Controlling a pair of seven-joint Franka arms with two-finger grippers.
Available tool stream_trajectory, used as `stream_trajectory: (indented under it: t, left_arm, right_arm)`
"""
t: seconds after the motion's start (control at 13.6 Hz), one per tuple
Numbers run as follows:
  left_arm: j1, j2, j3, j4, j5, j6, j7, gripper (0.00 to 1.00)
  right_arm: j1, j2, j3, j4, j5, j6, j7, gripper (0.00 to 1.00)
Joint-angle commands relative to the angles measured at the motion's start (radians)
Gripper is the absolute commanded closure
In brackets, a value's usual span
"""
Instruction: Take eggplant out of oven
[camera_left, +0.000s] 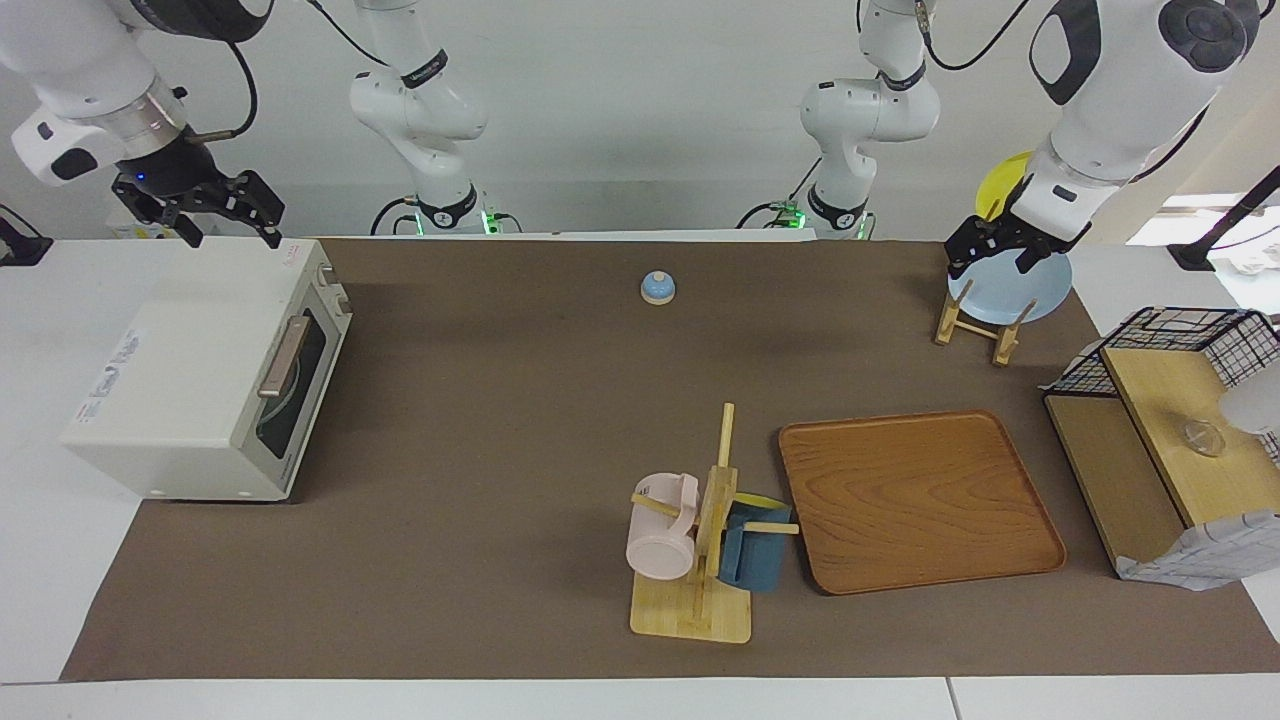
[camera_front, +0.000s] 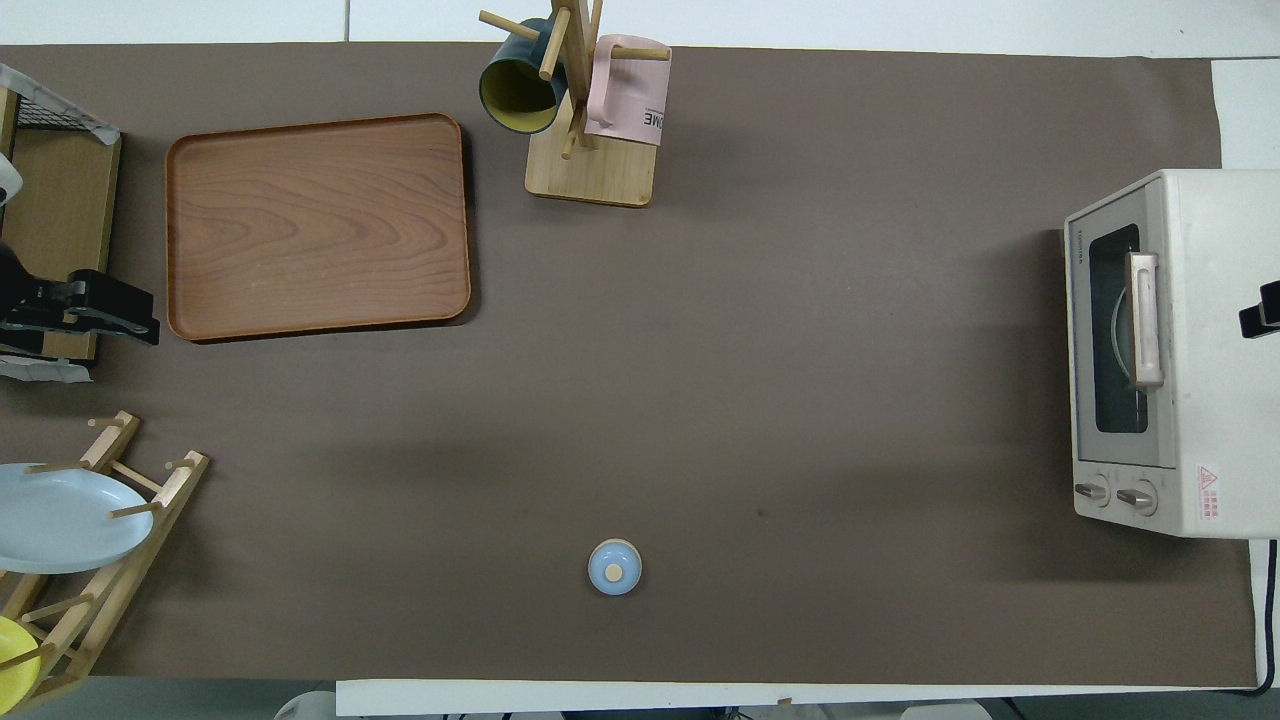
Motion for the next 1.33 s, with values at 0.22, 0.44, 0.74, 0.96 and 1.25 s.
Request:
stream_trajectory:
  t: [0.22,0.44,0.74,0.96,1.25]
  left_arm:
    - [0.008,-0.018,-0.003,0.034,-0.004,0.036,-0.017,0.0]
    - [0.006,-0.016,-0.003,0.031,-0.002,0.057,-0.015,0.0]
    - [0.01,-0.021,0.0,0.025,0.0,0.042,-0.014,0.0]
    - [0.008,-0.023,0.0,0.025,0.0,0.042,-0.014,0.0]
    - [0.01,-0.023,0.001,0.025,0.0,0.042,-0.014,0.0]
  right_arm:
    - [-0.003,-0.027,0.005,-0.055,0.002,0.025,-0.015,0.0]
    - [0.012,-0.043,0.007,-0.105,0.0,0.081,-0.052,0.89]
    - [0.078,-0.001,0.008,-0.256,-0.119,0.3,-0.031,1.0]
    - [0.077,0.04,0.007,-0.286,-0.145,0.331,-0.023,1.0]
    - [0.075,0.045,0.007,-0.361,-0.242,0.39,-0.036,1.0]
